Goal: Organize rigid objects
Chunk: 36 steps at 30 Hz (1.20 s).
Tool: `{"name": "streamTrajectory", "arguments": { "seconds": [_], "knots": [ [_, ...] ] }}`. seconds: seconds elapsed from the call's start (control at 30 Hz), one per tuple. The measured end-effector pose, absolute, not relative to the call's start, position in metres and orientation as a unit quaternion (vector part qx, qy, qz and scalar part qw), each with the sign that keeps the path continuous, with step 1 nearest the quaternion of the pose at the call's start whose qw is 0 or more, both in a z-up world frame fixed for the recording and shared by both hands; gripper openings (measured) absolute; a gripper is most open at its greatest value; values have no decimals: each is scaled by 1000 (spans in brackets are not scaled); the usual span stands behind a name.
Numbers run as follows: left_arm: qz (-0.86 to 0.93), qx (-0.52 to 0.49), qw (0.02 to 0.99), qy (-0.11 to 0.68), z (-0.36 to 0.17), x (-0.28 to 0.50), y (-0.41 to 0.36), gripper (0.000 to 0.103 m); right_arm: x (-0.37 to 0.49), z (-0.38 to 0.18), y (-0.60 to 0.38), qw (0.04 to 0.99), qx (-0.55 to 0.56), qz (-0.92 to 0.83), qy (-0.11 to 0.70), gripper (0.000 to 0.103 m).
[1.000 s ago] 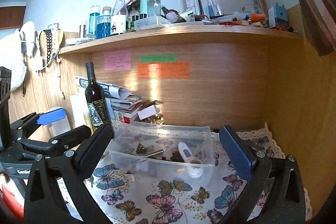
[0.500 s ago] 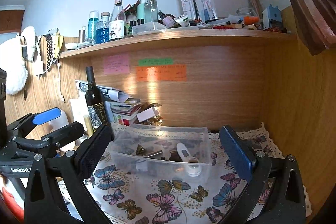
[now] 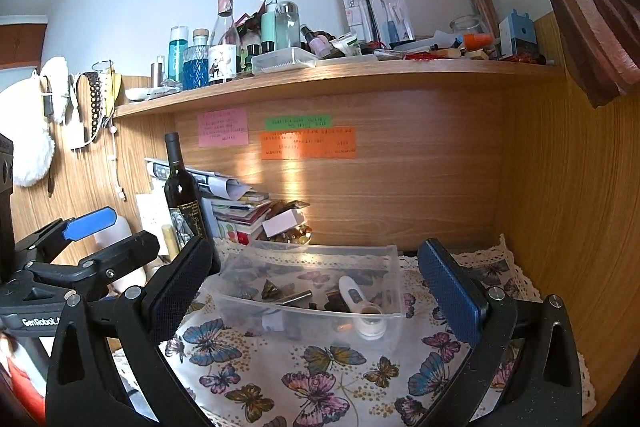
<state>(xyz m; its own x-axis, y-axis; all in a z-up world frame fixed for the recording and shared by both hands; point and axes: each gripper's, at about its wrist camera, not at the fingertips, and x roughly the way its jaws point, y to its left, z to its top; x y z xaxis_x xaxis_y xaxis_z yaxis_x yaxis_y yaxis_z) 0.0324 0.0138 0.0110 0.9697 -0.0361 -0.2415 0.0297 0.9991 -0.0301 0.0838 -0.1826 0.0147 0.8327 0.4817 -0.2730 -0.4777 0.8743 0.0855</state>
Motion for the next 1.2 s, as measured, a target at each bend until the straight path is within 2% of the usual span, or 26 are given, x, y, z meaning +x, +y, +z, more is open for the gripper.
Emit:
{"name": "streamTrajectory", "arguments": {
  "seconds": [1.2],
  "knots": [
    [-18,-14,994,106,14,30,9,103,81,20,-186,959,11,249,137,103]
  ]
}}
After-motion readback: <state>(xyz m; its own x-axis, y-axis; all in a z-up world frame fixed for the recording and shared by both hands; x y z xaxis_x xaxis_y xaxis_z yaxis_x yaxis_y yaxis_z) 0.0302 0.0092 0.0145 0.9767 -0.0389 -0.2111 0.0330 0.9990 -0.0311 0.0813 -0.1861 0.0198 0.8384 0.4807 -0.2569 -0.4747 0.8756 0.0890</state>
